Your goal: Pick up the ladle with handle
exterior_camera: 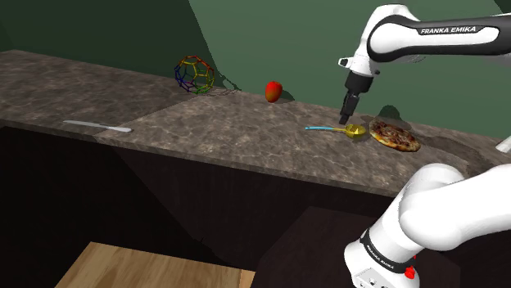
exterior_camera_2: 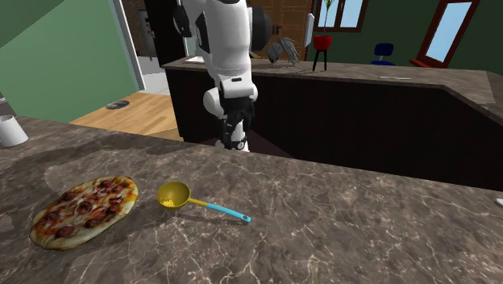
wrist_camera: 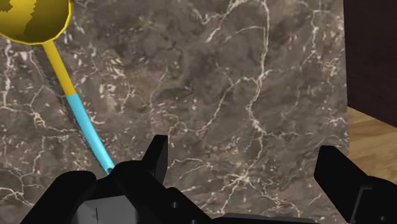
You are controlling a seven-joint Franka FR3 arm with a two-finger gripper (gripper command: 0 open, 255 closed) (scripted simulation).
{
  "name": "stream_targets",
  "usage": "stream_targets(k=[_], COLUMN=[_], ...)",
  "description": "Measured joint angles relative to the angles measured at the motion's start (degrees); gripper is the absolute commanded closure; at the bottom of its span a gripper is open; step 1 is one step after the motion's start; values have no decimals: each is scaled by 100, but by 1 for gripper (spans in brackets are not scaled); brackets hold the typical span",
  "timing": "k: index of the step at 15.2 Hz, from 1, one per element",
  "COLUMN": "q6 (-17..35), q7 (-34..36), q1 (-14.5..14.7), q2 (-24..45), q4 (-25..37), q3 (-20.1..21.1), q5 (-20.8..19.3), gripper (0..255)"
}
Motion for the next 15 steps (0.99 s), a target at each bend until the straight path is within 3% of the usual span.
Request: stream_targets(k=[8, 15], q6=[521, 974], q7=[-1903, -3711], q1=[255, 555], q2=[1461, 3271], q4=[658, 1520], q3=[-1332, -2280], q5=[-145, 600], gripper=[0, 0])
